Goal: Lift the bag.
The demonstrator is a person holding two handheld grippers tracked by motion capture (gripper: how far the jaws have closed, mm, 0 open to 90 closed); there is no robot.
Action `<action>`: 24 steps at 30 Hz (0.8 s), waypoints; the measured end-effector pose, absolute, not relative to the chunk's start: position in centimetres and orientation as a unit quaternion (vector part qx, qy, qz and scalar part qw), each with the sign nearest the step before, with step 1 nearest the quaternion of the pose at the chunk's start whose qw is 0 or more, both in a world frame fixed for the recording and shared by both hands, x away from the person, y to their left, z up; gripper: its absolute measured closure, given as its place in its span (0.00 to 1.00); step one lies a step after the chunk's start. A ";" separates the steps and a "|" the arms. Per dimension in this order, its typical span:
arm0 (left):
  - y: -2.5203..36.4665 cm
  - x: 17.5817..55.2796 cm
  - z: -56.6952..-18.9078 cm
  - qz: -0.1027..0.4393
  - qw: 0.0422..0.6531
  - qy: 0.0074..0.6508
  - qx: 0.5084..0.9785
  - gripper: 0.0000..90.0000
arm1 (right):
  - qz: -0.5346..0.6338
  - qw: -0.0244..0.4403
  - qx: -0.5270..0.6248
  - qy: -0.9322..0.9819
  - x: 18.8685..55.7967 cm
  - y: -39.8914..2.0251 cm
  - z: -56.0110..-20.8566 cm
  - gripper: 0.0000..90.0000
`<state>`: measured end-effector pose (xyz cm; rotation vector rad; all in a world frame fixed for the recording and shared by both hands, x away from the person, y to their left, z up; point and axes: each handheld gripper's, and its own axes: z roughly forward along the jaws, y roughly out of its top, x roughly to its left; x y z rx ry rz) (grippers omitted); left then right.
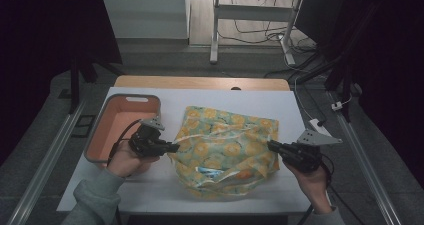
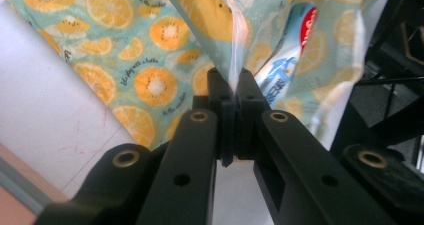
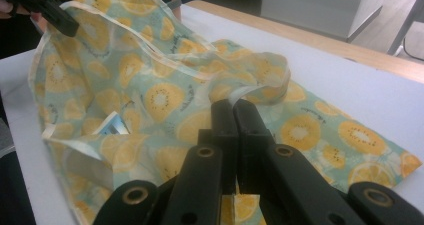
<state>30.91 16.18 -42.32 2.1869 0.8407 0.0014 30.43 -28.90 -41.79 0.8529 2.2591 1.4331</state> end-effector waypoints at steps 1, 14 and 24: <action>16.4 30.9 -42.2 -0.002 0.394 0.329 0.858 0.98 | 0.503 0.168 0.298 0.793 30.4 -28.9 -41.7 0.98; 19.0 29.6 -38.4 0.020 0.472 0.310 0.825 0.99 | 0.528 0.211 0.284 0.772 29.9 -28.5 -37.8 0.98; 20.1 29.4 -36.7 0.046 0.528 0.305 0.791 0.99 | 0.562 0.233 0.267 0.747 31.0 -27.6 -34.4 0.99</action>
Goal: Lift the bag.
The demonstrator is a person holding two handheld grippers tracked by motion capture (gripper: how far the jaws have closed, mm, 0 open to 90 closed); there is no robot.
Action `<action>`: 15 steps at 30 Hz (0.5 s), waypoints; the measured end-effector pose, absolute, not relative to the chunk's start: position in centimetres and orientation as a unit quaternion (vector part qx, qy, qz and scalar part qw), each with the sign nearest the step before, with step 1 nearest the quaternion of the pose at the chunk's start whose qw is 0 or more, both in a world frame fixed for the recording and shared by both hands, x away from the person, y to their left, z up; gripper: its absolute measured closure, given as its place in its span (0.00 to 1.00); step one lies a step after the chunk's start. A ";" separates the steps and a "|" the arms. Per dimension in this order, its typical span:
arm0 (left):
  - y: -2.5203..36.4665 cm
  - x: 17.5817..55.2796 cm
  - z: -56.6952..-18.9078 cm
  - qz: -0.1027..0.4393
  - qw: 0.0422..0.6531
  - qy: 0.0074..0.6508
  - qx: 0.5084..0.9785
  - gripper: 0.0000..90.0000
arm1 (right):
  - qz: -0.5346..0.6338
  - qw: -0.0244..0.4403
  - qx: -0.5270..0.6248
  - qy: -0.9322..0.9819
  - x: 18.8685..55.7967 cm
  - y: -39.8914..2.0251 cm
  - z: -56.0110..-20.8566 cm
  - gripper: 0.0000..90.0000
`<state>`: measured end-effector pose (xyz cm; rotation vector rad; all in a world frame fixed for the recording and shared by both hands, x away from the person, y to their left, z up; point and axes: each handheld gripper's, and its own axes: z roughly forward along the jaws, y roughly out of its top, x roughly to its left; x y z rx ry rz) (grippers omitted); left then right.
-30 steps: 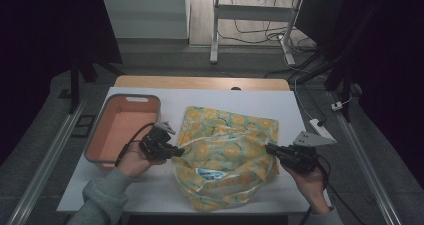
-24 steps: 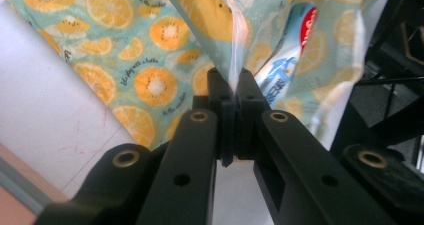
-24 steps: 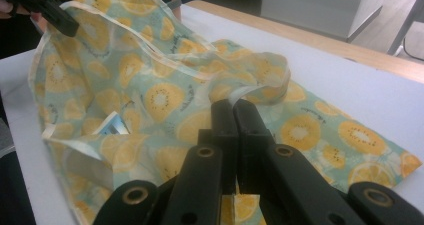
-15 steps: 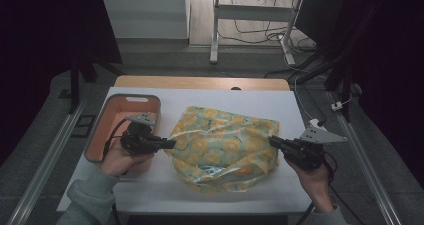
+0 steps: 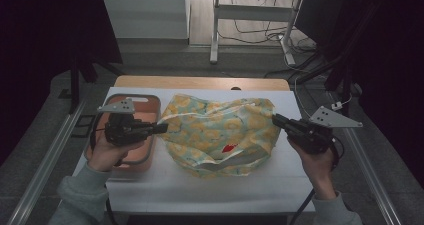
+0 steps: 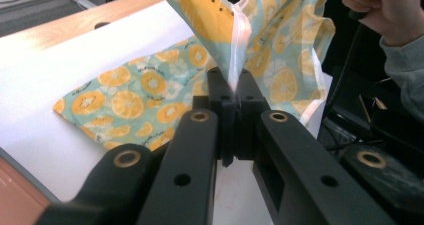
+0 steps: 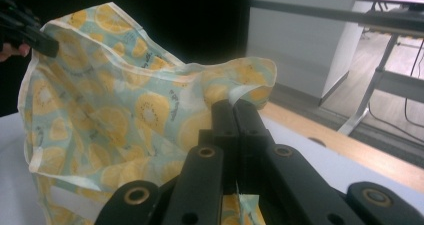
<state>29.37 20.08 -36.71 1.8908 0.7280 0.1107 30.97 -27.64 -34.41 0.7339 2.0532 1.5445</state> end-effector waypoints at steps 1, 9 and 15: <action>20.2 29.4 -36.7 0.039 0.534 0.302 0.789 0.99 | 0.564 0.235 0.265 0.746 31.0 -27.6 -34.2 0.99; 21.1 28.7 -34.5 0.049 0.589 0.277 0.758 0.99 | 0.605 0.257 0.235 0.716 30.4 -26.9 -30.5 0.99; 20.9 28.0 -31.9 0.088 0.601 0.263 0.749 0.99 | 0.620 0.295 0.218 0.694 30.4 -26.2 -27.5 0.99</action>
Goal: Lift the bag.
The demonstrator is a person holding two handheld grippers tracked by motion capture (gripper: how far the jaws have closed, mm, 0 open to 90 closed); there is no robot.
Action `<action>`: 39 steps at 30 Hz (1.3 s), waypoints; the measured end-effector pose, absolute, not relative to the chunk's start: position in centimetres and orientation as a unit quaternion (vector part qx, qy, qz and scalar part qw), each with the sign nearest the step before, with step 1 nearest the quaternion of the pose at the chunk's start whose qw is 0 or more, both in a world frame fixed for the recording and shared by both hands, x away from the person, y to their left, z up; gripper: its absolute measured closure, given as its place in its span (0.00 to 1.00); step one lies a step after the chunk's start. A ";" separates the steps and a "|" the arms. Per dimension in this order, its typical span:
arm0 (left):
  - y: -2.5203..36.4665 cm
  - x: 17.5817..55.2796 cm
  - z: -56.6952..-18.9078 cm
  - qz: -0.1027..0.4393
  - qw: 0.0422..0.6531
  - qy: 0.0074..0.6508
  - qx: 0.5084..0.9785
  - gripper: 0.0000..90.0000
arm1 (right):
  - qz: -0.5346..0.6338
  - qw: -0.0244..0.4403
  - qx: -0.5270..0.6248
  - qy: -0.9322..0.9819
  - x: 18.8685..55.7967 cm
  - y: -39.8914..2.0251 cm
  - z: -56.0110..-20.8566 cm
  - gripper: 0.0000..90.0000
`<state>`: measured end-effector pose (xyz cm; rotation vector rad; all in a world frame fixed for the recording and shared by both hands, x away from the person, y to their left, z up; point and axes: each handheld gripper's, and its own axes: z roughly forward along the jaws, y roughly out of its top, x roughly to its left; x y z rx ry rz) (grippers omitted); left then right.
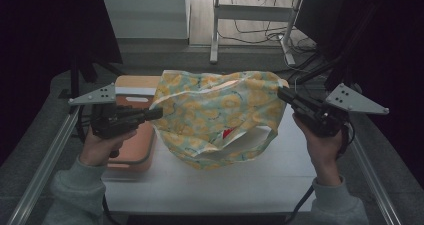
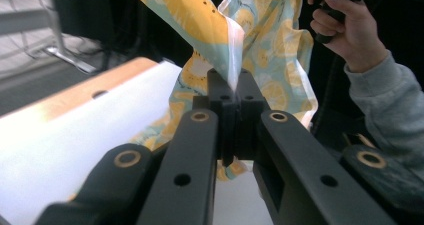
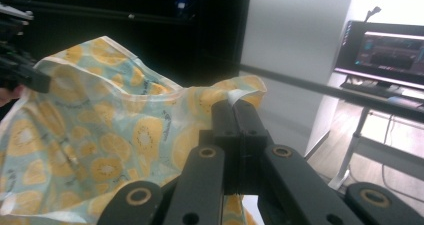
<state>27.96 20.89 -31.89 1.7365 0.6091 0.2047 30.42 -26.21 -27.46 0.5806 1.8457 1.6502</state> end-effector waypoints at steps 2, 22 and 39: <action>20.7 28.4 -31.7 0.093 0.601 0.269 0.747 0.99 | 0.620 0.299 0.223 0.690 30.9 -26.1 -27.4 0.99; 18.3 37.8 -39.3 0.085 0.489 0.385 0.778 0.98 | 0.527 0.252 0.356 0.729 41.0 -27.2 -35.7 0.99; 16.1 38.2 -41.7 0.059 0.462 0.375 0.801 0.97 | 0.503 0.212 0.370 0.752 42.2 -27.4 -40.4 0.98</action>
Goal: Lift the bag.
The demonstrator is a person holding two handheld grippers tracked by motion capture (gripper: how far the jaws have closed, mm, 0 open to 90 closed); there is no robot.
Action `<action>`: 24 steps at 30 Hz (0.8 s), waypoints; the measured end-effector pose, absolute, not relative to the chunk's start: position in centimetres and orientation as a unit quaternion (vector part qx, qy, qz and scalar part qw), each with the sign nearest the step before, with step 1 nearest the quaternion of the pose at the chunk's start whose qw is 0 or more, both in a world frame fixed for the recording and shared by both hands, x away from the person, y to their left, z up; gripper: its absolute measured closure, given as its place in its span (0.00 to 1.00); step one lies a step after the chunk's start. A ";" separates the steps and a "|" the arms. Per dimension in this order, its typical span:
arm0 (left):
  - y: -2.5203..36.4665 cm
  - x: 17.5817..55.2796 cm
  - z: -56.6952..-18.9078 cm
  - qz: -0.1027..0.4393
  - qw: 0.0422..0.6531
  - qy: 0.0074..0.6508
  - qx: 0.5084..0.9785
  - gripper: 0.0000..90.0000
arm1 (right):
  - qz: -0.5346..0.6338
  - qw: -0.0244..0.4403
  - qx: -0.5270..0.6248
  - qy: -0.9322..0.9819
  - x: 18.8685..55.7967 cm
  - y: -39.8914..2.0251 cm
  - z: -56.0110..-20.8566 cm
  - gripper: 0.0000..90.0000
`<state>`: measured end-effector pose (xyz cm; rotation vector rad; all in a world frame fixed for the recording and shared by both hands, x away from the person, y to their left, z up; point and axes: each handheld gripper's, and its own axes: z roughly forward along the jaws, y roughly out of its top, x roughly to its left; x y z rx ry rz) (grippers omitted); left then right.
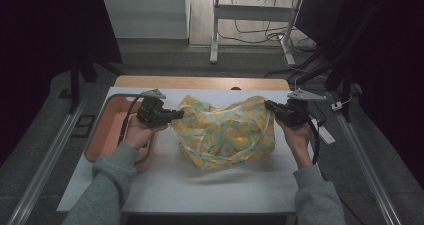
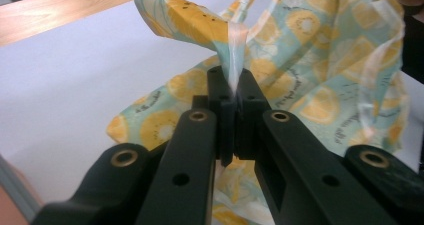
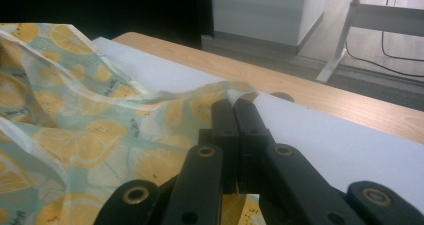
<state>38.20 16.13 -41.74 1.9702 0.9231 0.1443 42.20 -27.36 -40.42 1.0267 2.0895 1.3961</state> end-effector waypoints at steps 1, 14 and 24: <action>16.1 38.0 -41.7 0.058 0.464 0.374 0.801 0.97 | 0.505 0.210 0.369 0.751 42.0 -27.5 -40.3 0.98; 16.4 35.8 -42.4 0.062 0.467 0.363 0.804 0.71 | 0.514 0.191 0.359 0.755 39.6 -28.7 -41.1 0.80; 17.9 33.8 -41.2 0.119 0.461 0.374 0.796 0.17 | 0.525 0.201 0.326 0.760 38.1 -28.5 -40.0 0.43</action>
